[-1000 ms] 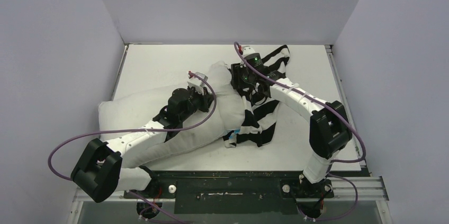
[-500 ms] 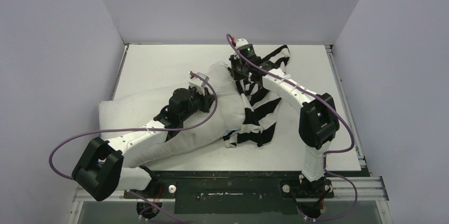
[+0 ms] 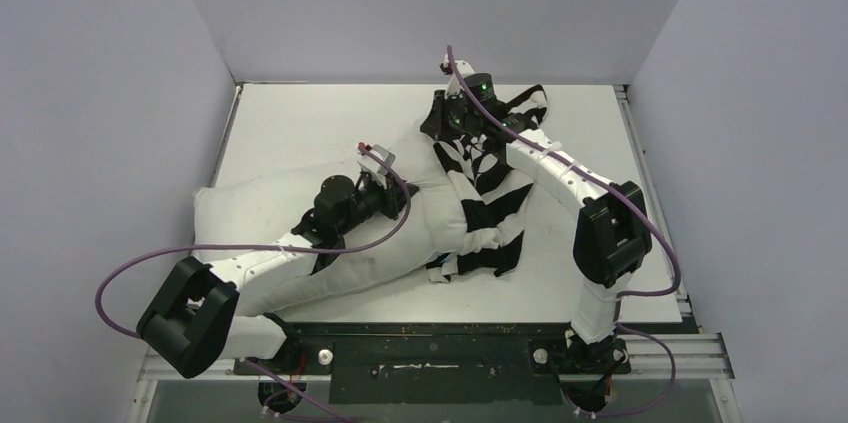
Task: Put the pillow into the pillowcase
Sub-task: Stuff the pillow into the pillowcase.
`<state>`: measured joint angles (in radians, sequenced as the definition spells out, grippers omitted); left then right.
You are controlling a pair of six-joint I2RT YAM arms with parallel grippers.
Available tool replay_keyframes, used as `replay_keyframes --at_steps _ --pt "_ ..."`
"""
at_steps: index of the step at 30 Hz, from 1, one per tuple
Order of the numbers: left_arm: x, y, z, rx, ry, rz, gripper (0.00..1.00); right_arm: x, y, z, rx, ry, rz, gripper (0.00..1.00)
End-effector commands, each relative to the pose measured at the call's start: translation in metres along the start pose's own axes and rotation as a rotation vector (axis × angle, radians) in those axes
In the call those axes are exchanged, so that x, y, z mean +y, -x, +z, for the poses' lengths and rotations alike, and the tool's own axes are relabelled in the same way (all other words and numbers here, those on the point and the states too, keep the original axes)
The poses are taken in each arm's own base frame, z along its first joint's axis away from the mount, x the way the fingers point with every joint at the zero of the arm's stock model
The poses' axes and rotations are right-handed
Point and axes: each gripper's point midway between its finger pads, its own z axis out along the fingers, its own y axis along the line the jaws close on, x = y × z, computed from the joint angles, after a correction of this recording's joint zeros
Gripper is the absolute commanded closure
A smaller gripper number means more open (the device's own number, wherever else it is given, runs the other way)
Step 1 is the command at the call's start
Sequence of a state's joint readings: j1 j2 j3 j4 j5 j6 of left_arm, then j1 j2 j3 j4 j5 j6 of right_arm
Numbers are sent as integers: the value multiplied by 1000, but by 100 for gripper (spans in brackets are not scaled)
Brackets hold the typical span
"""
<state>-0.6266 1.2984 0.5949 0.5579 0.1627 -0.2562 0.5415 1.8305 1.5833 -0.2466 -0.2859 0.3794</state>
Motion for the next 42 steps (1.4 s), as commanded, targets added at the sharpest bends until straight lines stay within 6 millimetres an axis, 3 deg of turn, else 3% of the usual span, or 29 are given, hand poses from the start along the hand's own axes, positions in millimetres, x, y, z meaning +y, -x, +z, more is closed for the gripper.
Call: replay_keyframes --at_steps 1,4,8,14,18,22,26,28,31,34,42 --pt "-69 36 -7 -150 -350 28 100 44 50 -15 -154 205 -12 100" --pt "-86 45 -8 -157 -452 94 100 47 52 -12 -138 229 -32 100" --pt "-79 51 1 -183 -417 134 100 67 51 -17 -100 301 -22 100" --pt "-18 59 29 -228 -163 43 100 127 43 -58 -122 435 3 100" --pt "24 63 39 -256 -65 -70 100 138 33 -73 -156 494 130 100" --pt "49 62 38 -281 48 -74 100 121 19 -69 -201 474 269 100" --pt "61 68 31 -323 122 -71 100 117 27 -54 -212 450 282 99" --pt "66 73 27 -350 155 -72 100 116 25 -45 -186 440 275 92" --pt "70 78 27 -363 176 -54 100 99 15 -40 -140 331 246 68" --pt "67 79 31 -358 156 -47 100 72 7 -57 -157 208 234 46" --pt "64 73 37 -347 128 -61 100 19 -31 -130 -191 -54 168 45"
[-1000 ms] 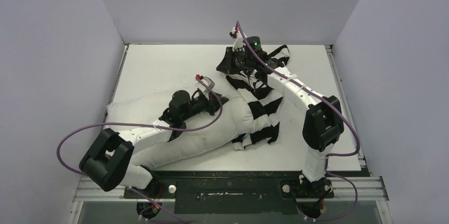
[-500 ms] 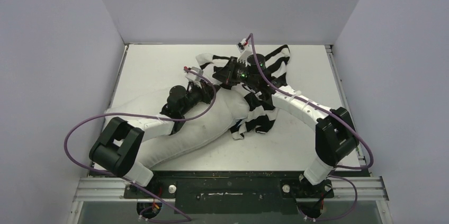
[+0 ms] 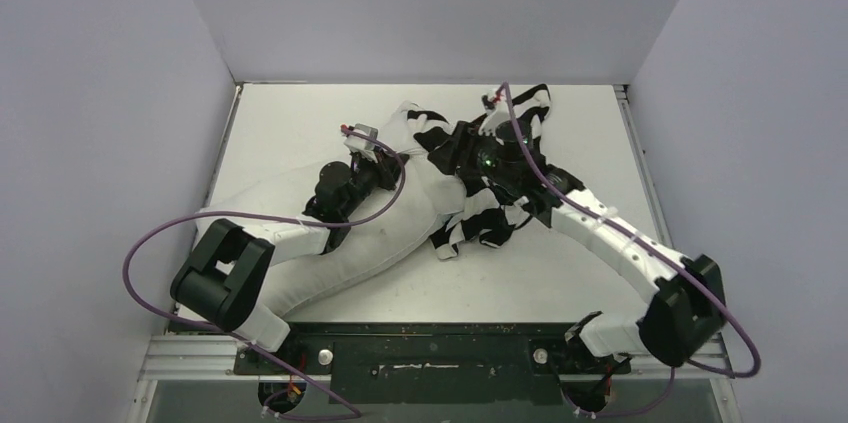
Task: Put the pillow into the pillowcase
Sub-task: Stuff the pillow into the pillowcase.
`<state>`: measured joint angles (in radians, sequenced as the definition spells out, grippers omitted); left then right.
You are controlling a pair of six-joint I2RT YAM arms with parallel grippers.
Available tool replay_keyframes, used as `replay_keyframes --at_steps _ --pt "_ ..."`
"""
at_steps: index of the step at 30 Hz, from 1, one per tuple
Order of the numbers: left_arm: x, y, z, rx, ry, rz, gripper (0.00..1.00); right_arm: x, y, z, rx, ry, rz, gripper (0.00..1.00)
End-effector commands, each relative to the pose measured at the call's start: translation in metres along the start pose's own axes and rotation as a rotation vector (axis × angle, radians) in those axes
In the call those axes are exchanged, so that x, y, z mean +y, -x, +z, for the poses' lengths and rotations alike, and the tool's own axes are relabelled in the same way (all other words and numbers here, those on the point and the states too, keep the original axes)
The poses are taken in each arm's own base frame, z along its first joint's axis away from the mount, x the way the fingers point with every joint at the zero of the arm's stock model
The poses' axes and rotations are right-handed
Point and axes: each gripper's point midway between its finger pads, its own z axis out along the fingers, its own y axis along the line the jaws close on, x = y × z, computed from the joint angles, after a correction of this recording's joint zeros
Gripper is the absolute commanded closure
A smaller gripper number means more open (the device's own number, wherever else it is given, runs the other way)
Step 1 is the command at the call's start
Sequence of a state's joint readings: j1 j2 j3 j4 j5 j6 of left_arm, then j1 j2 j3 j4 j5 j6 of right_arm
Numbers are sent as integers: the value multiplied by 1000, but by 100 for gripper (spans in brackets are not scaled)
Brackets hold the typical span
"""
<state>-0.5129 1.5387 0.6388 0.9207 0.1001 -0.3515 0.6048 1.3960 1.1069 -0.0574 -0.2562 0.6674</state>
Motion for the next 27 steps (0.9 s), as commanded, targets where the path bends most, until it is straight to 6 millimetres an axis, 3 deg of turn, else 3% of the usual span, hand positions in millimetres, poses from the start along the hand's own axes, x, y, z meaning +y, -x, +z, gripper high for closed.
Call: replay_keyframes --at_steps 1,6,13,18,23,25,27 --pt "-1 39 10 -136 -7 12 100 -25 9 -48 -91 -159 -92 44" --pt "-5 37 11 -124 -33 24 100 -49 -18 -75 -48 -264 -127 54" --pt "-6 36 13 -116 -38 15 100 -71 -35 -83 0 -394 -153 58" --pt "-4 30 17 -100 -31 5 100 -86 -48 -65 45 -438 -182 56" --pt "-2 30 19 -108 -17 -16 100 -88 -61 -39 92 -401 -192 60" --pt "-2 31 19 -115 -13 -29 100 -97 -69 -34 117 -450 -196 67" --pt "-2 30 20 -112 0 -24 100 -97 -75 -33 129 -457 -205 83"
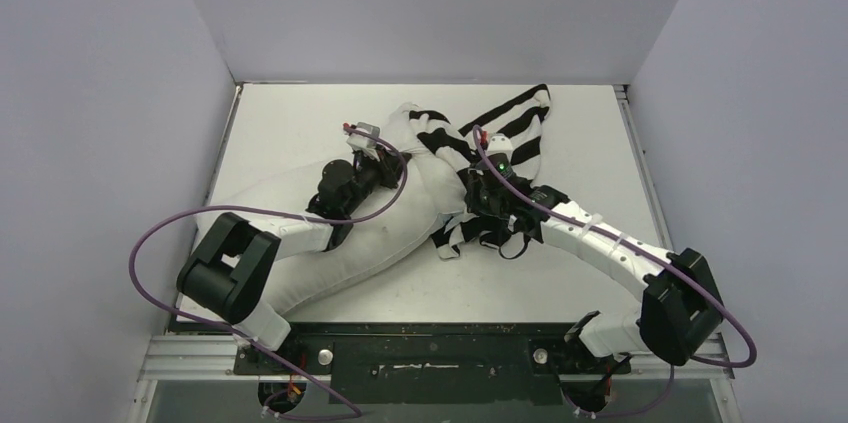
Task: Put the pillow into the pillowcase
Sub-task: Stuff the pillow into the pillowcase.
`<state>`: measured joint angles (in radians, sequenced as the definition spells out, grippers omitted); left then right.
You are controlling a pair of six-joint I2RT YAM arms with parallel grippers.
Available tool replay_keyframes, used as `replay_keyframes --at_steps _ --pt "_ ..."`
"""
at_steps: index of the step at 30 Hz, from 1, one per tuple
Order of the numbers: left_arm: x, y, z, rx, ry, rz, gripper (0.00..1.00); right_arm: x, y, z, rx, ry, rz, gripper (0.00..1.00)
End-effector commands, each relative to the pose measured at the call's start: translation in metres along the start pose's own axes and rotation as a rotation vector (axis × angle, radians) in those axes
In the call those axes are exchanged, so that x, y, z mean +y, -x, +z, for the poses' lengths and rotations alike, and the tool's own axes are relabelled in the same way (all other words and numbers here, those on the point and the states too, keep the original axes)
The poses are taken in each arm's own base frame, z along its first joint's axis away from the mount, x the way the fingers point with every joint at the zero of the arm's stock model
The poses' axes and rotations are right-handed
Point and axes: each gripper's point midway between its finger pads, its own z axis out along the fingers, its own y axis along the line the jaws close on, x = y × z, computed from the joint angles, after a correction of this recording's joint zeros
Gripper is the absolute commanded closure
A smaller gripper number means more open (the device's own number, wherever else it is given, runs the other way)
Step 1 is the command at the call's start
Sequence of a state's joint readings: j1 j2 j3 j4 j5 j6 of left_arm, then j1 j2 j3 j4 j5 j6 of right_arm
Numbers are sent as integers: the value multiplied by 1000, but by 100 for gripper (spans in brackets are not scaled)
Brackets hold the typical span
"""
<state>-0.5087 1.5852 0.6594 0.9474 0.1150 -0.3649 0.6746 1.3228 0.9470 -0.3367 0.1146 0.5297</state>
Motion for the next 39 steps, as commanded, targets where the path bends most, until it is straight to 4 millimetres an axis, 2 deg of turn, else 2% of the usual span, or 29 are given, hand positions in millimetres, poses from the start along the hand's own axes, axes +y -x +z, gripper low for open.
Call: replay_keyframes --at_steps 1,3,5,8,13,17,21,25,27,29,30,33,34,36,39 --pt "0 34 12 -108 29 -3 100 12 4 2 -32 12 -27 90" --pt "8 28 14 -76 87 3 100 27 5 -5 -26 83 -49 100" --pt "19 24 16 -50 151 -3 100 37 5 -10 -5 131 -61 100" --pt "24 20 18 -22 190 25 100 48 11 -22 -9 176 -71 100" --pt "24 10 22 10 238 80 100 70 33 -49 -90 309 -57 99" --pt "24 4 23 19 259 80 100 85 39 -54 -122 399 -81 98" --pt "23 2 24 18 273 67 100 117 30 -58 -116 610 -108 97" --pt "21 2 23 8 278 22 100 127 1 -42 -19 674 -77 95" --pt "15 1 22 3 251 -22 100 118 -6 -33 -7 629 -48 88" --pt "1 2 18 14 183 -48 100 101 -3 -28 -14 529 -22 75" --pt "-5 4 15 19 155 -58 96 92 1 -28 -21 480 -16 70" --pt "-21 26 3 20 99 -71 63 71 21 -38 -75 371 -2 62" --pt "-26 36 -1 18 82 -73 56 66 27 -43 -93 348 1 61" --pt "-40 58 -8 23 29 -64 47 57 38 -54 -131 310 8 60" --pt "-50 71 -18 80 -13 24 38 48 56 -68 -177 275 23 58"
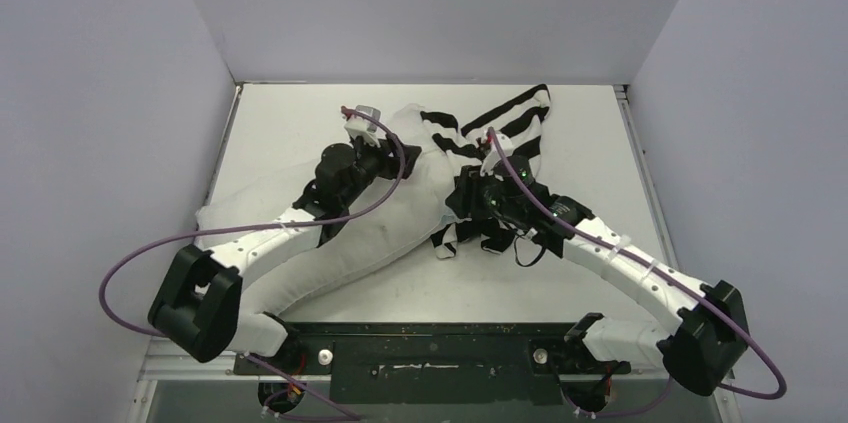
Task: Put the pillow into the pillowcase
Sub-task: Stuff the pillow into the pillowcase.
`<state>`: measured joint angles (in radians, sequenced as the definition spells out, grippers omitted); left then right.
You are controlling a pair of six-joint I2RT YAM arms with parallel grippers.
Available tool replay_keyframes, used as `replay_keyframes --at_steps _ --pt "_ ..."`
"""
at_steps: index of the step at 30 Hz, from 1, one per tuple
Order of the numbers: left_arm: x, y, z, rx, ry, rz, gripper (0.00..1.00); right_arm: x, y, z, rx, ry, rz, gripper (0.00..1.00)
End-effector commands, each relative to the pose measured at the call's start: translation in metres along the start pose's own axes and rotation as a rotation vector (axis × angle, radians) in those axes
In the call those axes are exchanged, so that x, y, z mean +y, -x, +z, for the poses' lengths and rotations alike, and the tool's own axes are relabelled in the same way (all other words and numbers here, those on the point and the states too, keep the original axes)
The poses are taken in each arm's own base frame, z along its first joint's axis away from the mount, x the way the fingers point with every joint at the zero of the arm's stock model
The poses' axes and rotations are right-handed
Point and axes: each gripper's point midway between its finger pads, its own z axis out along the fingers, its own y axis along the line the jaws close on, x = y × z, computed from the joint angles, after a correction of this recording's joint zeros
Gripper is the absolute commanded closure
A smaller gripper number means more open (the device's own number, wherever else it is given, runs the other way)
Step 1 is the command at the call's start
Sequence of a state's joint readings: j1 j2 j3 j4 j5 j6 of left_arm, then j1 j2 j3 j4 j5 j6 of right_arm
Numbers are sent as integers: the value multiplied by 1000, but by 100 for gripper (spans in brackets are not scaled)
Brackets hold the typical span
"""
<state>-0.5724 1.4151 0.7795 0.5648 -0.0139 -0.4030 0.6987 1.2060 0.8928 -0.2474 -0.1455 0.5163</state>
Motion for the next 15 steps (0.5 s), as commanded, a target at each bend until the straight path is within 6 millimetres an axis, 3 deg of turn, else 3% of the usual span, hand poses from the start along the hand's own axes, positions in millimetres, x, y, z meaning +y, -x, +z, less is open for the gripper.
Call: replay_keyframes --at_steps 1,4,9,15 --pt "-30 38 -18 32 -111 98 37 3 63 -37 -183 -53 13 57" --pt "-28 36 -22 59 -130 160 33 0 86 -46 -236 -69 0 56" --pt "-35 13 -15 113 -233 202 31 -25 129 -44 -289 -189 -70 56" --pt "-12 -22 -5 170 -183 213 30 -32 144 -11 -232 -218 -140 51"
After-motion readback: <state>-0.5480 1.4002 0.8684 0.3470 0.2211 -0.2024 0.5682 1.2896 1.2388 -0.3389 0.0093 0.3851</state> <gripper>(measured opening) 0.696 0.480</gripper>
